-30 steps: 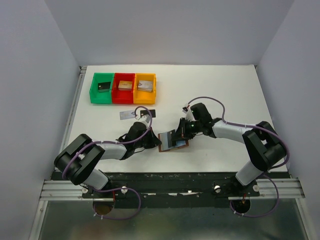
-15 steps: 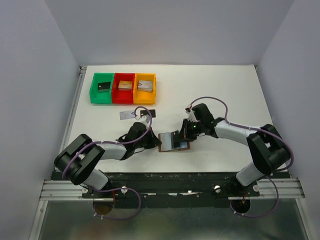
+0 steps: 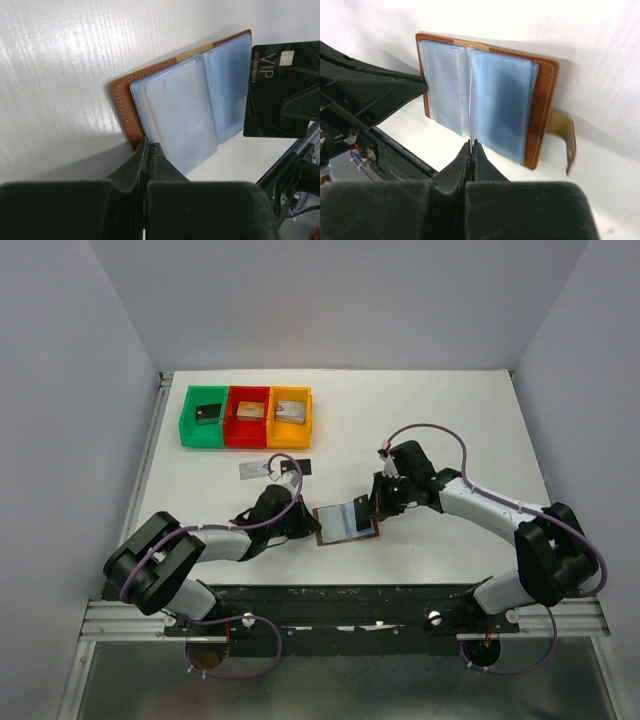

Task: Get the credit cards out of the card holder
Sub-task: Remove the credit card from the card holder, then place the credit card at the center of the board.

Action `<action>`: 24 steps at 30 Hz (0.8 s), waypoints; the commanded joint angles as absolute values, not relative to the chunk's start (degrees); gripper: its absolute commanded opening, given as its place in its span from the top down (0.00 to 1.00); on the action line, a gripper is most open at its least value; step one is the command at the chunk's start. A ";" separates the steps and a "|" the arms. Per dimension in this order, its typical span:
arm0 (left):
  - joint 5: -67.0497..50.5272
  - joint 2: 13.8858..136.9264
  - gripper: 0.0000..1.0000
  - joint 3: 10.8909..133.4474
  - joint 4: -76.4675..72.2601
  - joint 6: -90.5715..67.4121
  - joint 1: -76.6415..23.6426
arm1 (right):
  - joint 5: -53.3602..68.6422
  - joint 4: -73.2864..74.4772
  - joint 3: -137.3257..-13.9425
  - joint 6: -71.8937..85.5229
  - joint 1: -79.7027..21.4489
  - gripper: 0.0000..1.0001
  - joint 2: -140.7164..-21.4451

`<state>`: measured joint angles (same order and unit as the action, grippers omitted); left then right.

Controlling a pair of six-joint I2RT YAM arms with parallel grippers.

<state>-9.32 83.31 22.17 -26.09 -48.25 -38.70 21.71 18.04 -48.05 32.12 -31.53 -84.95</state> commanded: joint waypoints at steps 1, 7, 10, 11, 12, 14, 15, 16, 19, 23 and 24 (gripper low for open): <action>-7.29 80.69 1.00 22.93 -21.45 -45.53 -38.76 | 16.96 23.29 -50.27 28.57 -31.11 1.00 -81.22; -9.40 74.72 0.62 28.82 -16.80 -43.95 -39.11 | 16.87 24.79 -51.59 26.02 -31.20 0.99 -75.95; -7.91 68.75 0.40 32.25 -12.49 -43.07 -39.81 | 19.15 24.53 -51.94 24.18 -31.20 1.00 -72.96; -7.39 66.99 0.37 32.86 -11.09 -42.63 -39.81 | 20.90 23.65 -51.94 23.21 -31.20 1.00 -71.99; -7.03 64.80 0.34 33.13 -10.47 -42.45 -39.81 | 23.79 22.77 -51.77 22.16 -31.20 1.00 -71.29; -6.16 59.97 0.30 32.35 -10.28 -41.66 -39.81 | 32.47 20.84 -51.50 19.96 -31.29 1.00 -70.23; -5.37 57.59 0.28 31.21 -10.63 -41.57 -39.55 | 36.61 20.05 -51.42 19.52 -31.38 1.00 -70.05; -6.14 54.52 0.25 29.81 -12.03 -41.14 -39.20 | 41.17 19.17 -51.33 19.16 -31.46 1.00 -69.70; -17.80 47.30 0.22 26.55 -17.13 -39.03 -35.61 | 51.48 16.80 -50.98 18.55 -32.86 1.00 -68.91; -38.27 44.13 0.22 29.00 -14.51 -35.95 -29.98 | 59.66 14.24 -51.24 18.90 -35.24 1.00 -68.47; -41.28 43.77 0.22 29.53 -13.89 -35.08 -29.01 | 60.98 13.98 -51.41 18.72 -35.59 1.00 -68.55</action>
<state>-19.66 45.71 27.68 -15.33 -39.81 -33.12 47.16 17.65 -50.39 20.40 -33.78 -69.56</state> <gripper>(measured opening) 0.778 0.011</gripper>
